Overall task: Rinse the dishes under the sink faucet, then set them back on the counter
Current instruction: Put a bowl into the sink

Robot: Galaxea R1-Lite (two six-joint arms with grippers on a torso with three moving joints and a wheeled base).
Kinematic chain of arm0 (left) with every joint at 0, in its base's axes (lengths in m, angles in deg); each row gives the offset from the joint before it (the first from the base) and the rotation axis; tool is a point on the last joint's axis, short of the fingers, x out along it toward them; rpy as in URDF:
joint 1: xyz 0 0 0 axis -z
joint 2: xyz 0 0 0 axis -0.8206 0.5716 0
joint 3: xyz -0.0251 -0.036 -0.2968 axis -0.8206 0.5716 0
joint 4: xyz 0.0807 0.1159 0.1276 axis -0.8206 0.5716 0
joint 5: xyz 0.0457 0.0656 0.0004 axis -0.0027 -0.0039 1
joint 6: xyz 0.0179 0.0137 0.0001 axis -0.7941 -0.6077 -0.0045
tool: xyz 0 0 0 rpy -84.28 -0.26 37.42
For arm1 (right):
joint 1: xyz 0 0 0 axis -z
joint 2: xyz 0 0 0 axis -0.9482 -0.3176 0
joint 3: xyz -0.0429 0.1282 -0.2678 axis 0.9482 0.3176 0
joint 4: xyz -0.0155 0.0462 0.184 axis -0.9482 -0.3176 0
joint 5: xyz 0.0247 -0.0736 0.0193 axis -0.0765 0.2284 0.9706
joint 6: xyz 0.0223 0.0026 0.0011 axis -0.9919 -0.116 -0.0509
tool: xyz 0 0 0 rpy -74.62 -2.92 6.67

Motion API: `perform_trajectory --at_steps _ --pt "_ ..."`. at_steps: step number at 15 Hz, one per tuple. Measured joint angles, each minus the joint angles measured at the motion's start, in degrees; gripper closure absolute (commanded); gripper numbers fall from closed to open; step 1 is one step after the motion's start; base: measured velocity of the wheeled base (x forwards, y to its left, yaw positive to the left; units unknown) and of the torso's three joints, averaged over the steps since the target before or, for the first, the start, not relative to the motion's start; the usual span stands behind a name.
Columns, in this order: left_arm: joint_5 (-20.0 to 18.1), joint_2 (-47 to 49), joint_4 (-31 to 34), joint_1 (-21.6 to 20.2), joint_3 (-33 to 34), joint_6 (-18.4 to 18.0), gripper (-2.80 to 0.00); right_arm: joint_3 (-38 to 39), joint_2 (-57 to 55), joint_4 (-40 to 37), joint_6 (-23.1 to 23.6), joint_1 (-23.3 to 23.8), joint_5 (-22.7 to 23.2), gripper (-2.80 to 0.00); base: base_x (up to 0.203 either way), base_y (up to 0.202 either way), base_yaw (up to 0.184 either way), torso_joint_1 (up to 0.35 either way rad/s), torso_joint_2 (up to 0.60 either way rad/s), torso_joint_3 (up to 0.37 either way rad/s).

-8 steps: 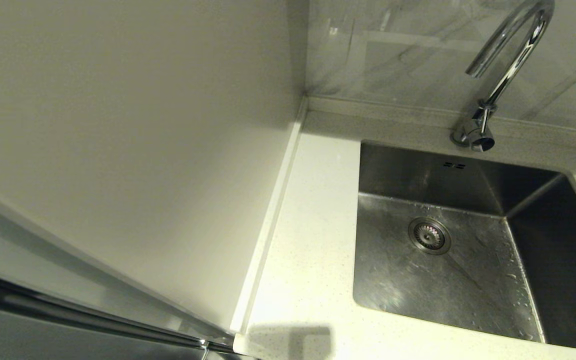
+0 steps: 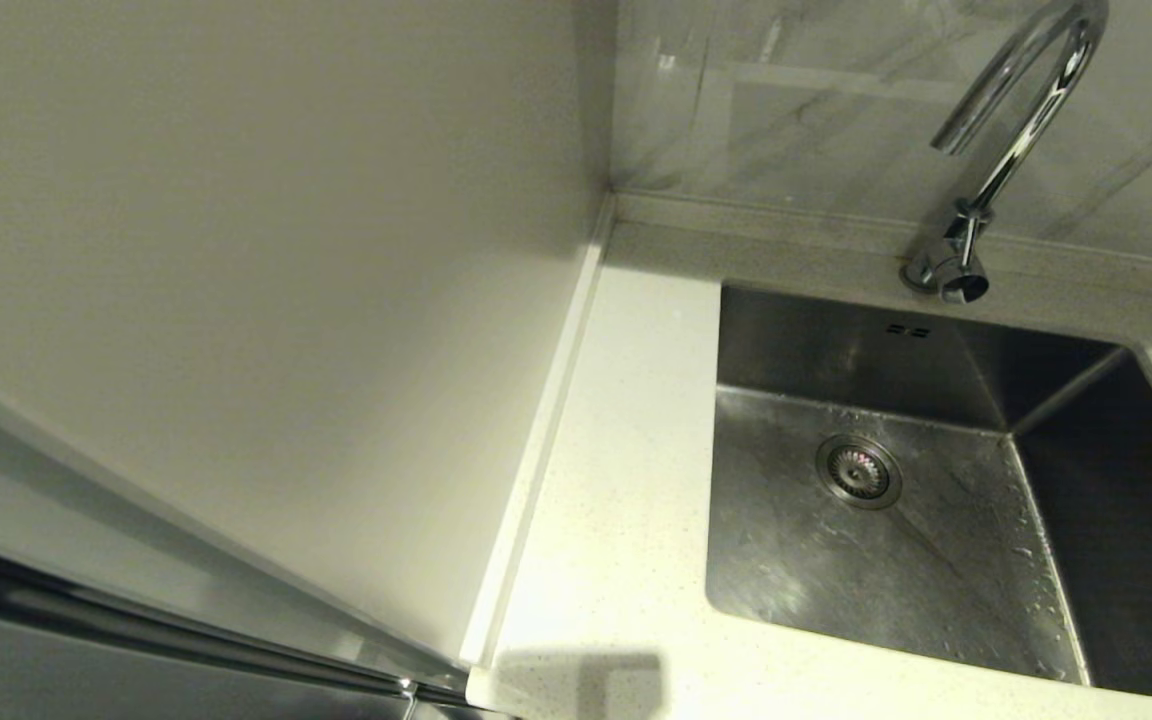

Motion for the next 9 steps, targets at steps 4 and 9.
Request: perform_trajectory --at_steps 4,9 --pt "0.00 0.00 0.00 0.00 0.00 -0.01 0.00 -20.40 -12.69 -10.34 1.40 0.15 -2.46 0.00 0.000 0.000 0.000 0.000 0.00 0.000" --pt "0.00 0.00 0.00 0.00 0.00 0.00 0.00 -42.37 -39.91 -10.11 4.59 0.94 -11.76 0.00 0.000 0.000 0.000 0.000 0.00 0.000"
